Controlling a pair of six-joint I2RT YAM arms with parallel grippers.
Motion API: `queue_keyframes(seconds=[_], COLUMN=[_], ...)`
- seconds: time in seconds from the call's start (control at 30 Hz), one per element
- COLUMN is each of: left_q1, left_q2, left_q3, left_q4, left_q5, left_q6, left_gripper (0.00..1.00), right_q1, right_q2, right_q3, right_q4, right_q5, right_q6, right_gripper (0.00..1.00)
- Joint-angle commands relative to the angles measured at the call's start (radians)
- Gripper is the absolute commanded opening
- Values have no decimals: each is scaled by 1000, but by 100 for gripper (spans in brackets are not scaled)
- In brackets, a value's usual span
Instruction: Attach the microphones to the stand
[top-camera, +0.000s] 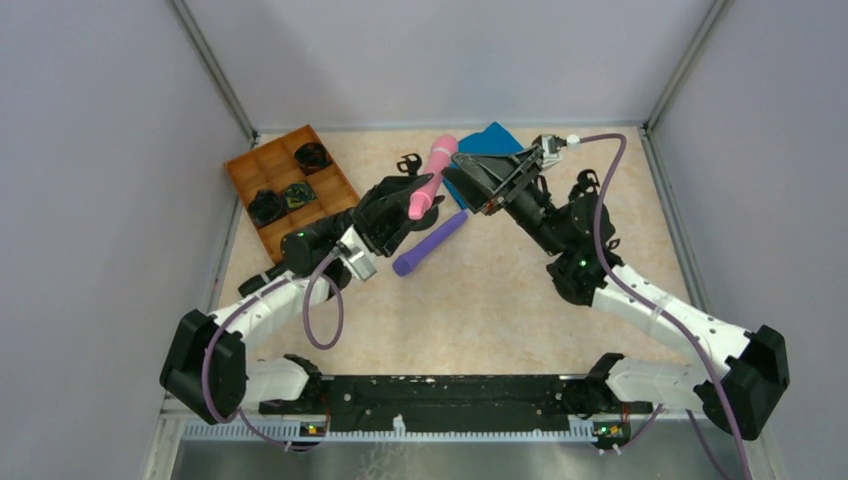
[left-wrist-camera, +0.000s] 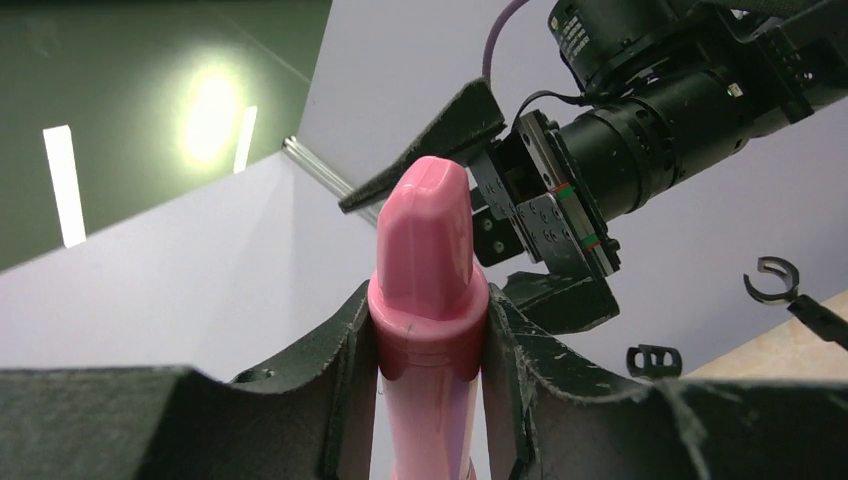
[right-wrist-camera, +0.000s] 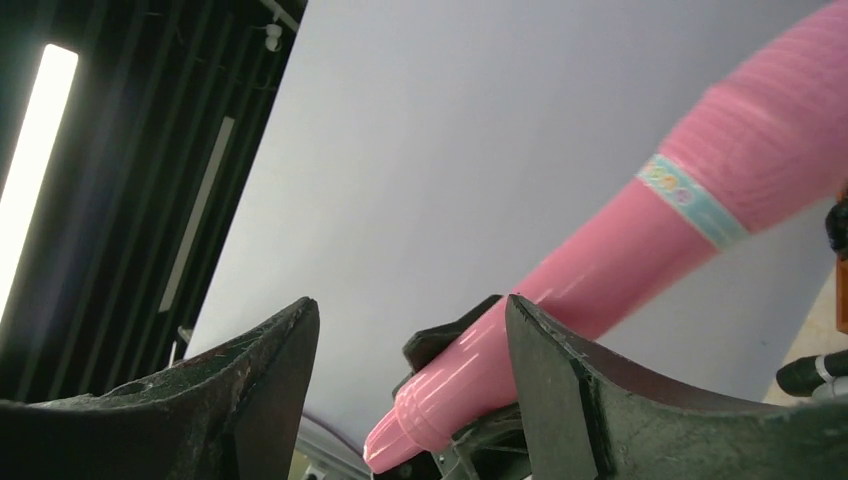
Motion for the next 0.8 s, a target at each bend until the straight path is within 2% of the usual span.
queue_keyframes(seconds=[0.0,0.13,0.3,0.57,0.77], left_q1=[-5,-5,-4,-7,-7], left_q2=[-77,-161,-247,-279,-273], left_q3=[37,46,70,73,70], left_q4=[163,-74,-353,-496,-502], left_q5=[118,225,312,323,325], left_q6=[160,326,495,585,591], left_gripper=[0,0,0,0,0], right_q1=[6,2,-19,-22,-23], right_q2=[-74,-84,-42,63,27], right_q3=[-10,-1,9,26,6], right_q4=[-113,-209,-155,89,74], right_q5=[69,95,15,-124,-77], right_q6=[-55,-57,-9,47,11], right_gripper=[67,66,66,68,69])
